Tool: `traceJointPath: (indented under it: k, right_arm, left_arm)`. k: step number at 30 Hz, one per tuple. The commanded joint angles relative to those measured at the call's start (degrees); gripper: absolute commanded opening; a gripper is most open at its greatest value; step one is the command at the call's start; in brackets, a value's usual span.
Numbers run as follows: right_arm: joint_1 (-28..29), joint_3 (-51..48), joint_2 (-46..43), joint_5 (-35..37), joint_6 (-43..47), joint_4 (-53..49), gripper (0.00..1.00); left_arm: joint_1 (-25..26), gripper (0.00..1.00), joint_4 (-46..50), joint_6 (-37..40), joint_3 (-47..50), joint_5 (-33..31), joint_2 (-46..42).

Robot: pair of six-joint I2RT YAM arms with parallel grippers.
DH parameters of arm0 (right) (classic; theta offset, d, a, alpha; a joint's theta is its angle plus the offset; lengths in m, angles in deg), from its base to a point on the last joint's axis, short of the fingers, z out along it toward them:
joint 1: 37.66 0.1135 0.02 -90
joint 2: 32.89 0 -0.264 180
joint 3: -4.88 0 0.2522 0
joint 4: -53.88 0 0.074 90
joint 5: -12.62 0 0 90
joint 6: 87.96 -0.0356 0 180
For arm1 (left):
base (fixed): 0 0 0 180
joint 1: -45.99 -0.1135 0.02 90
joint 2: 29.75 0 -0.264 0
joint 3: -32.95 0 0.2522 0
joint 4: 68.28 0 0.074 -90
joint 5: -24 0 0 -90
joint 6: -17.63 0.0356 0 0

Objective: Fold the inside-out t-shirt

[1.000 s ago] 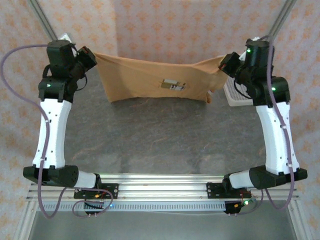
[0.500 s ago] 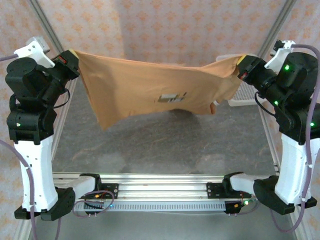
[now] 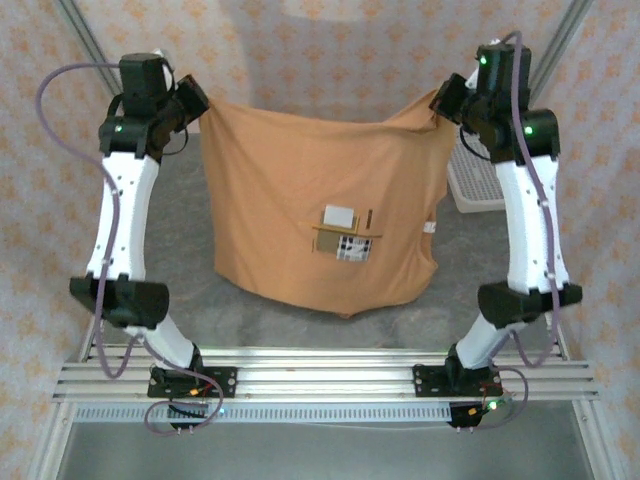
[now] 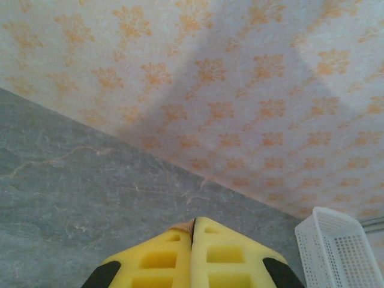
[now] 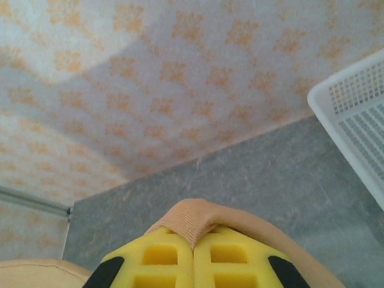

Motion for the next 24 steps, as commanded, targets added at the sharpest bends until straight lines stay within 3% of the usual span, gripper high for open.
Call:
traceJointPath:
  k: [1, 4, 8, 10, 13, 15, 20, 24]
  right_arm:
    - [-2.6, 13.8, 5.3, -0.4, -0.4, 0.4, 0.0]
    - [-5.1, 23.4, 10.6, -4.2, -2.3, 0.5, 0.0]
    - [-6.9, 20.9, 7.6, -7.1, -2.3, 7.1, 0.0]
    - [-7.0, 19.5, 5.3, -8.3, -0.8, 8.6, 0.0]
    - [-7.0, 15.0, 0.6, -10.7, 0.8, 10.1, 0.0]
    - [-6.9, 7.8, -3.8, -12.6, 1.1, 12.5, 0.0]
    - [-6.6, -23.8, -18.9, -15.6, -1.3, 24.3, 0.0]
    - [-5.4, -48.8, -28.5, -19.1, -5.2, 30.8, 0.0]
  left_arm:
    - [-0.8, 0.0, 0.7, -0.4, -12.1, 1.3, 4.3]
    - [-1.5, 0.0, 2.8, -3.8, -25.0, 2.3, 10.7]
    - [-4.6, 0.0, 0.8, -9.6, -38.7, 5.7, 17.0]
    - [-6.2, 0.0, -1.5, -11.2, -39.3, 7.7, 16.2]
    - [-7.0, 0.0, 0.2, -7.4, -36.5, 8.9, 12.6]
    - [-7.1, 0.0, -0.1, -4.8, -28.0, 9.2, 7.4]
    - [-7.1, 0.0, -15.1, -1.5, 13.6, 7.6, -12.0]
    - [-7.0, 0.0, -20.6, -1.3, 39.0, 8.0, -22.4]
